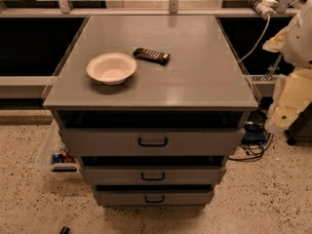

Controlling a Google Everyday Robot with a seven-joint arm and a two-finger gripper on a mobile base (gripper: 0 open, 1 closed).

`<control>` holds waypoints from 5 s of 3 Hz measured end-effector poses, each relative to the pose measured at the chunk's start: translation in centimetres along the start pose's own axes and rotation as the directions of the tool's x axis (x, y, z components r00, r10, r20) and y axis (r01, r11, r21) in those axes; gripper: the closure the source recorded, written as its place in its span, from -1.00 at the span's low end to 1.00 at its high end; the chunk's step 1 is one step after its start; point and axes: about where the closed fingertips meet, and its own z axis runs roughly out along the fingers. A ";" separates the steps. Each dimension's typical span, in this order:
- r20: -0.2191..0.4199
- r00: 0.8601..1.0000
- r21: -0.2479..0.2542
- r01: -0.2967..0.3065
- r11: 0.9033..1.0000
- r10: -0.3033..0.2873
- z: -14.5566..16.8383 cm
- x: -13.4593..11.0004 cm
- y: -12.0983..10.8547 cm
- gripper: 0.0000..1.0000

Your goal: Open bottom drawer

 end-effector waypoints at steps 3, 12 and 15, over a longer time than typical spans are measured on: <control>0.139 0.990 0.032 0.016 0.999 -0.020 1.9 -1.6 5.5 -1.00; 0.255 0.883 -0.152 -0.366 0.918 0.394 25.5 3.7 15.5 0.76; 0.351 0.792 -0.165 -0.472 0.866 0.499 34.4 4.6 19.5 1.00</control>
Offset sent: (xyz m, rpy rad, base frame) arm -0.0107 0.0095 -0.0181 0.0341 -0.0126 0.0598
